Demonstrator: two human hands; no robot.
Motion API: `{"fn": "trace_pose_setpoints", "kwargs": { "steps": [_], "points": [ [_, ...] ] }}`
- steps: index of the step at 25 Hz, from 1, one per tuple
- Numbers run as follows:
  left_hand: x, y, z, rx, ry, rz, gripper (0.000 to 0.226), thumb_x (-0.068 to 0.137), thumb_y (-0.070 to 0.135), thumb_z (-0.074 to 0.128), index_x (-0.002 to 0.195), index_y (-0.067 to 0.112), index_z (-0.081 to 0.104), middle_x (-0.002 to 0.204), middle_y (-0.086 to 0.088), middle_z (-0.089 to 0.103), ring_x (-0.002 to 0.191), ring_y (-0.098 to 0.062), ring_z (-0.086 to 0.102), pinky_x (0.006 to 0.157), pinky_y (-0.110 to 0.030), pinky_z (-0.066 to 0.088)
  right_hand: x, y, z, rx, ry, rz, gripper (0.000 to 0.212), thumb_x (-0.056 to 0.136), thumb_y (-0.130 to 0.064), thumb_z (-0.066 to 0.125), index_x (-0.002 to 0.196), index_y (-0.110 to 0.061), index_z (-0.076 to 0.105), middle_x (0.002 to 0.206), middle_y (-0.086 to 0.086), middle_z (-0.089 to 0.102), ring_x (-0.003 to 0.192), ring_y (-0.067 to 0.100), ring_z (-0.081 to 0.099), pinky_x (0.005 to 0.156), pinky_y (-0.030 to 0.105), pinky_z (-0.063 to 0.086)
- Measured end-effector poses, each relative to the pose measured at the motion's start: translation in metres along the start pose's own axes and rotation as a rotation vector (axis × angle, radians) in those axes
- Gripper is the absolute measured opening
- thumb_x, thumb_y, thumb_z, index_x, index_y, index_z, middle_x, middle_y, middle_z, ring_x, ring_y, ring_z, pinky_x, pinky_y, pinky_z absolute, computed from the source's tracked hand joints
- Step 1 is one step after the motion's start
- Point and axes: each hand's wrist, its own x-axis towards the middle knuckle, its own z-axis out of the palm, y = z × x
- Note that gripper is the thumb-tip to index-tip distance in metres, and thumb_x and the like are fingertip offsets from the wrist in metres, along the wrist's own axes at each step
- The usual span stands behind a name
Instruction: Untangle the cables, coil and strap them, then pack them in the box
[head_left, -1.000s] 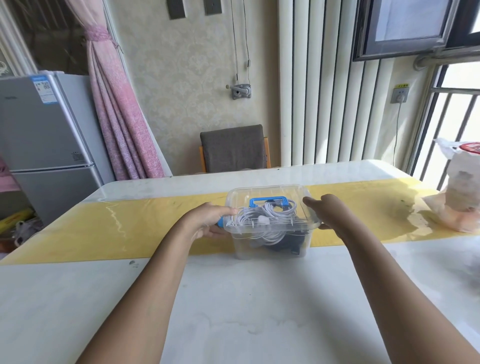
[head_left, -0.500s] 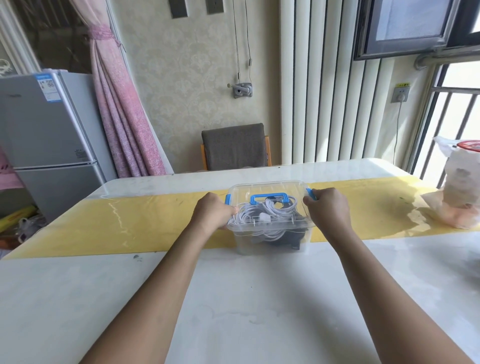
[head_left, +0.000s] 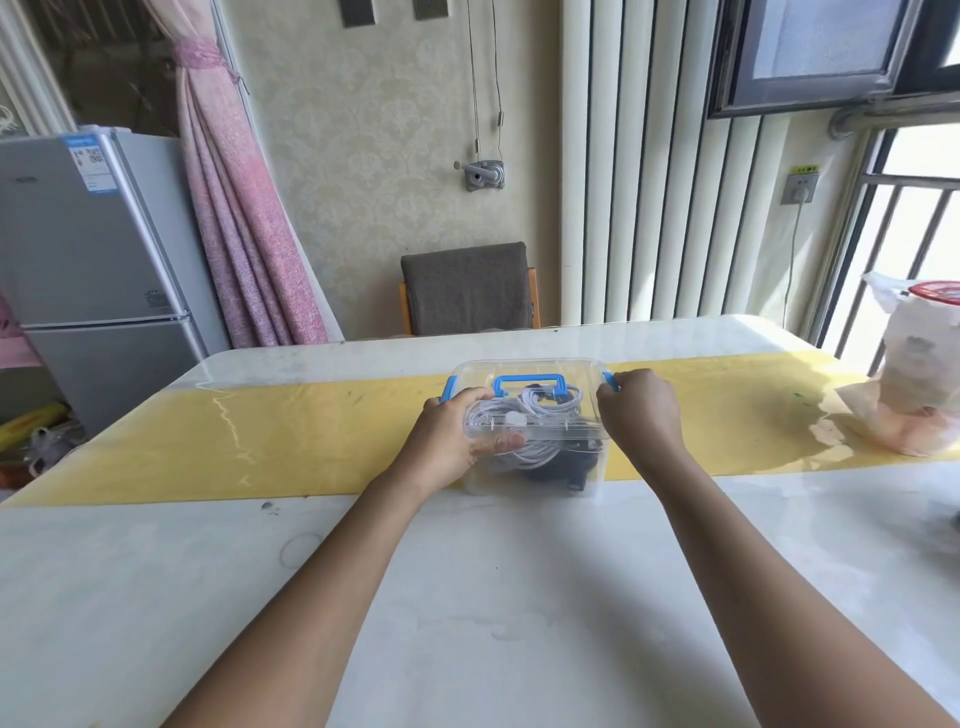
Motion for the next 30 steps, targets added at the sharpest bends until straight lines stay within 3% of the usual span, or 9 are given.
{"fn": "trace_pose_setpoints", "kwargs": {
  "steps": [3,5,8,11,13,15,18,24,30],
  "points": [
    [0.0,-0.003,-0.003,-0.068,0.107,-0.005,0.057,0.053,0.065,0.075,0.097,0.035,0.056,0.11,-0.003,0.059,0.091,-0.015,0.05,0.064,-0.015,0.034,0.003,-0.003,0.006,0.075,-0.065,-0.043,0.021,0.087,-0.009,0.042,0.069,-0.002,0.047,0.057,0.005,0.04,0.053,0.022,0.035,0.046,0.027,0.023],
    [0.003,-0.005,-0.007,-0.102,0.165,-0.003,0.045,0.061,0.049,0.082,0.089,0.027,0.055,0.108,-0.002,0.061,0.089,-0.015,0.049,0.062,-0.018,0.034,0.003,-0.009,0.013,0.146,-0.147,-0.078,0.02,0.089,-0.015,0.043,0.086,-0.001,0.057,0.069,0.008,0.052,0.066,0.025,0.047,0.049,0.027,0.031],
    [0.014,-0.013,-0.019,-0.099,0.178,-0.03,0.041,0.065,0.042,0.083,0.085,0.023,0.053,0.111,-0.001,0.062,0.097,-0.016,0.051,0.071,-0.025,0.034,0.007,-0.016,0.022,0.388,-0.36,-0.028,0.048,0.096,-0.029,0.048,0.139,-0.008,0.044,0.121,0.01,0.059,0.106,0.025,0.057,0.082,0.032,0.049],
    [0.026,-0.022,-0.032,-0.056,0.176,-0.072,0.039,0.067,0.042,0.081,0.085,0.023,0.052,0.109,0.003,0.059,0.098,-0.016,0.049,0.074,-0.026,0.034,0.014,-0.009,0.032,0.747,-0.596,0.045,0.053,0.101,-0.035,0.041,0.149,-0.018,0.027,0.146,0.002,0.04,0.132,0.023,0.041,0.106,0.038,0.038],
    [0.037,-0.027,-0.035,-0.04,0.188,-0.09,0.039,0.07,0.041,0.081,0.088,0.02,0.053,0.107,0.004,0.056,0.099,-0.016,0.047,0.075,-0.026,0.033,0.018,0.008,0.041,0.597,-0.552,0.027,0.044,0.102,-0.027,0.039,0.144,-0.014,0.039,0.141,0.002,0.046,0.133,0.024,0.04,0.105,0.036,0.035],
    [0.046,-0.029,-0.036,-0.031,0.212,-0.093,0.039,0.07,0.041,0.08,0.089,0.019,0.053,0.108,0.003,0.055,0.099,-0.017,0.046,0.074,-0.027,0.033,0.016,0.027,0.052,0.221,-0.417,0.01,0.04,0.096,-0.013,0.044,0.134,-0.003,0.052,0.138,0.012,0.052,0.128,0.028,0.046,0.102,0.033,0.037],
    [0.063,-0.034,-0.039,-0.031,0.2,-0.115,0.041,0.07,0.043,0.08,0.09,0.019,0.053,0.11,0.0,0.055,0.102,-0.019,0.047,0.075,-0.028,0.035,0.013,0.042,0.061,-0.106,-0.369,-0.124,0.041,0.091,-0.008,0.043,0.13,-0.007,0.055,0.137,0.01,0.053,0.125,0.028,0.048,0.096,0.03,0.038],
    [0.088,-0.035,-0.042,-0.031,0.177,-0.166,0.043,0.072,0.041,0.079,0.097,0.018,0.053,0.124,-0.004,0.053,0.113,-0.02,0.046,0.083,-0.027,0.036,0.023,0.042,0.058,-0.253,-0.421,-0.169,0.044,0.094,-0.015,0.04,0.137,-0.017,0.049,0.133,0.007,0.055,0.119,0.025,0.051,0.088,0.028,0.042],
    [0.089,-0.03,-0.048,0.025,0.043,-0.231,0.047,0.077,0.045,0.075,0.108,0.019,0.052,0.135,-0.005,0.048,0.118,-0.02,0.046,0.086,-0.028,0.035,0.032,0.037,0.052,-0.4,-0.568,-0.223,0.038,0.094,-0.019,0.044,0.13,-0.011,0.055,0.129,0.008,0.057,0.115,0.026,0.053,0.085,0.028,0.043]
  ]
}}
